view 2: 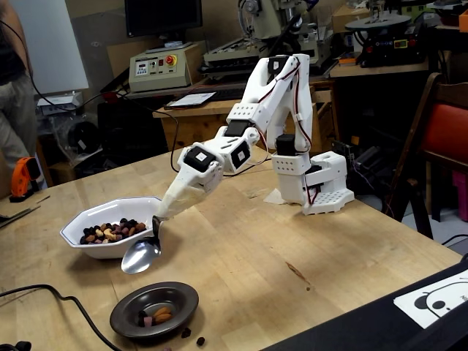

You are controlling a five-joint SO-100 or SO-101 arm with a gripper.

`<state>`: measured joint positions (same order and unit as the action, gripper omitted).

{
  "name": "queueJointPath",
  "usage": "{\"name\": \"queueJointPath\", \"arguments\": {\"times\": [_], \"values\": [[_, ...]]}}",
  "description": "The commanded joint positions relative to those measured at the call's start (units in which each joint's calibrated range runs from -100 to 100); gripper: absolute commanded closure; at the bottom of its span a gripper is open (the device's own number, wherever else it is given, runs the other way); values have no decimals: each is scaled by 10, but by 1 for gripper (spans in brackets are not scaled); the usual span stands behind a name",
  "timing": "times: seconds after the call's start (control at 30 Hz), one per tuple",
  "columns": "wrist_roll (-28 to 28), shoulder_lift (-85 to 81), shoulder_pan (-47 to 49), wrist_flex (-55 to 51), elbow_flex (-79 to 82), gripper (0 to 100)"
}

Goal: Use spoon to transfer food from the white bowl to brown plate

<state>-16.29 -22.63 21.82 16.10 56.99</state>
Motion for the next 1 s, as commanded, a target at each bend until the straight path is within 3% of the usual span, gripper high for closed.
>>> {"name": "queueJointPath", "arguments": {"times": [0.0, 0.23, 0.77, 0.97], "values": [[63, -15, -5, 14, -43, 98], [121, -98, -18, 7, -36, 98], [128, -323, -132, -136, 51, 98], [170, -395, -153, -178, 68, 97]]}}
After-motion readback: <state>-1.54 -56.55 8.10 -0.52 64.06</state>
